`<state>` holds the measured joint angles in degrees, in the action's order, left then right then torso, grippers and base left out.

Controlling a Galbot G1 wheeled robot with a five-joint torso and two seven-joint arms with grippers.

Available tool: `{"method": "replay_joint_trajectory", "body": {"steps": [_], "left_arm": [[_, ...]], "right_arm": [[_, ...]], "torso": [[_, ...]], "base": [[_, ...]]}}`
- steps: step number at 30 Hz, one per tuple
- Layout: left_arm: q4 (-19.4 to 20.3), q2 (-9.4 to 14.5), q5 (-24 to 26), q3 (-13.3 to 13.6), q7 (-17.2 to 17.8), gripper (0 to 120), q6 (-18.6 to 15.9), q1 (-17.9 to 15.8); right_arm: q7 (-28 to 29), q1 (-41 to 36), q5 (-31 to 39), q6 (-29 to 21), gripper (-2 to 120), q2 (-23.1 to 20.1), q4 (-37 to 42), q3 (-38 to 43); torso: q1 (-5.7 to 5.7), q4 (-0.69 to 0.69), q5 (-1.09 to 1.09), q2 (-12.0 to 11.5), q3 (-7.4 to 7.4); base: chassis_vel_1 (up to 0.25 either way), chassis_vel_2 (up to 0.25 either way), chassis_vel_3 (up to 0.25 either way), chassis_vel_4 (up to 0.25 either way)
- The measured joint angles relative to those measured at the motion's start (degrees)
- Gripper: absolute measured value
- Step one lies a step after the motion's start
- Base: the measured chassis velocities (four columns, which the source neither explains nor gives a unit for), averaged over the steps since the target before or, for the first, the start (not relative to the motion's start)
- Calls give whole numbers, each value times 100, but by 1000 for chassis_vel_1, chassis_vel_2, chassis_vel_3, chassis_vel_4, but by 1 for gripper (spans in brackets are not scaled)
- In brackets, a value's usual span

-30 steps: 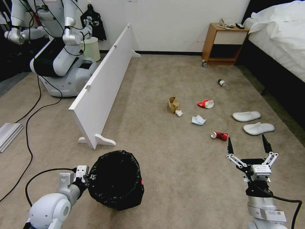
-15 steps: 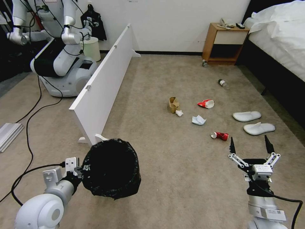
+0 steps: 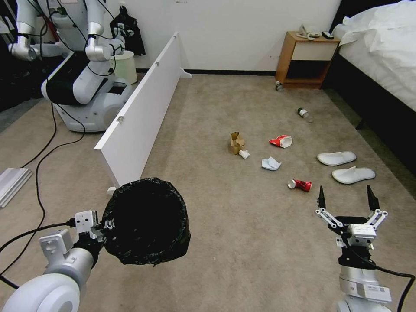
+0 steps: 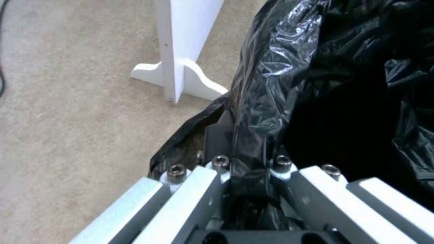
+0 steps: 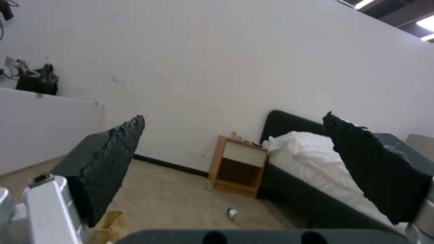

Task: Pick up the trash bin, then pick up the garbage from the floor and place it into the trash bin.

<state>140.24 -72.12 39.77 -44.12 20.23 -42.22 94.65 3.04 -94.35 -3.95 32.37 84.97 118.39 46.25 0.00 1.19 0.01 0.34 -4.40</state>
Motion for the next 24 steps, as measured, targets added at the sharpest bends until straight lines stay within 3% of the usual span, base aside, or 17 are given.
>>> {"method": "replay_joint_trajectory", "body": {"steps": [24], "left_arm": [[36,-89,150,-47,42,1,9,24]], "right_arm": [[-25,15,5,33,100,35,-14,20]], "torso": [[0,0,-1,0,0]], "base": [[0,0,0,0]]}}
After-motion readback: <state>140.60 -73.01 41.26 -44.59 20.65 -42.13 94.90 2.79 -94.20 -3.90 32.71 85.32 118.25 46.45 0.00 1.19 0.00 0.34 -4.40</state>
